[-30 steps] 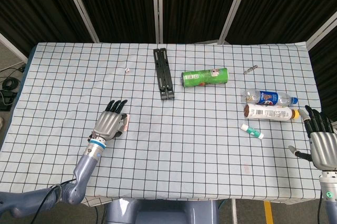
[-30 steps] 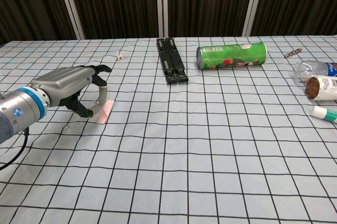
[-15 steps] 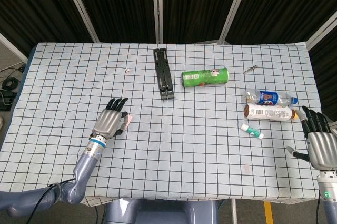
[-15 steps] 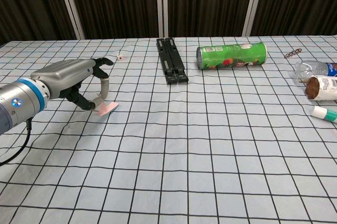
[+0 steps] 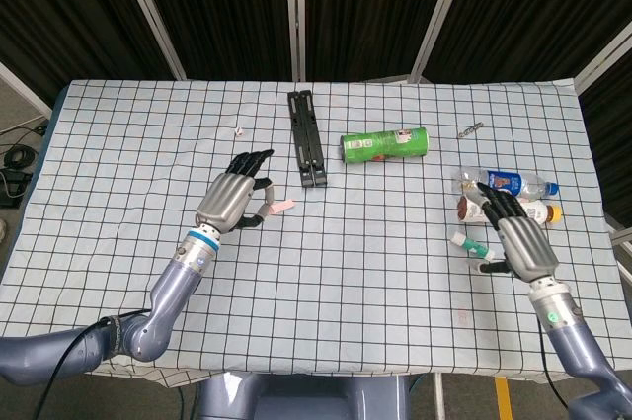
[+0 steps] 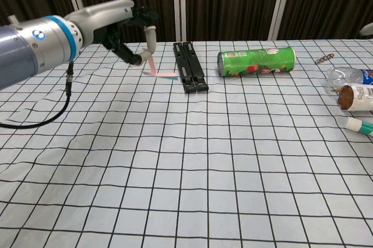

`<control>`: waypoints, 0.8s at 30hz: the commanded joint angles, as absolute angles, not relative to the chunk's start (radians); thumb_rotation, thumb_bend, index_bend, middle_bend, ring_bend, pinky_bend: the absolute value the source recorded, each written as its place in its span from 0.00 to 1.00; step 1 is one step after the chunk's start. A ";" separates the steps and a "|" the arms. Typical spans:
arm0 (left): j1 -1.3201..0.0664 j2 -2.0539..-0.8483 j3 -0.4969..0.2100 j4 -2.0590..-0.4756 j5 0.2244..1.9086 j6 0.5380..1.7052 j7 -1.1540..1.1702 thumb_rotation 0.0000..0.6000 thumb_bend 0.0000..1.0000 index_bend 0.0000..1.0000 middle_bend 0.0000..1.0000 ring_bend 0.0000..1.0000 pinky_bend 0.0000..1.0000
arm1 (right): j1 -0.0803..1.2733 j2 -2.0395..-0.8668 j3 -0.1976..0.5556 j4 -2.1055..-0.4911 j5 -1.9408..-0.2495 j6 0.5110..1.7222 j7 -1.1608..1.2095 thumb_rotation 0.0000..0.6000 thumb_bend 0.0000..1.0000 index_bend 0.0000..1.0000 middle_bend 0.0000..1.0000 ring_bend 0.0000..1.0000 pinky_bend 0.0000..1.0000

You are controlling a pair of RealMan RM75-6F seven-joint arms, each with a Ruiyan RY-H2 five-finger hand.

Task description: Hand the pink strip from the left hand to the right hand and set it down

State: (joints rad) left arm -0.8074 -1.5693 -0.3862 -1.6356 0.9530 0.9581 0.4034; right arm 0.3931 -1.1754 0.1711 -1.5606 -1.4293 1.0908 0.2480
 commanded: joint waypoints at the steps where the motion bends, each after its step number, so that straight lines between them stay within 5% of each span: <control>1: -0.864 -1.543 -0.429 -1.698 0.883 0.963 0.458 1.00 0.58 0.85 0.00 0.00 0.00 | 0.488 -1.221 0.235 -1.600 -1.329 0.977 0.304 1.00 0.00 0.21 0.00 0.00 0.00; 8: -0.948 -1.538 -0.490 -1.778 0.699 0.989 0.503 1.00 0.58 0.86 0.00 0.00 0.00 | 0.579 -1.308 0.324 -1.632 -1.118 0.872 0.341 1.00 0.01 0.33 0.00 0.00 0.00; 24: -1.071 -1.554 -0.517 -1.797 0.538 1.065 0.518 1.00 0.58 0.86 0.00 0.00 0.00 | 0.641 -1.520 0.348 -1.616 -1.012 1.011 0.176 1.00 0.06 0.44 0.02 0.00 0.00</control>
State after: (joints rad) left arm -1.0691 -1.5540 -0.5176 -1.7970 0.5390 1.0635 0.5186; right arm 0.6357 -1.5123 0.3463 -1.6194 -1.0130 1.0041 0.1836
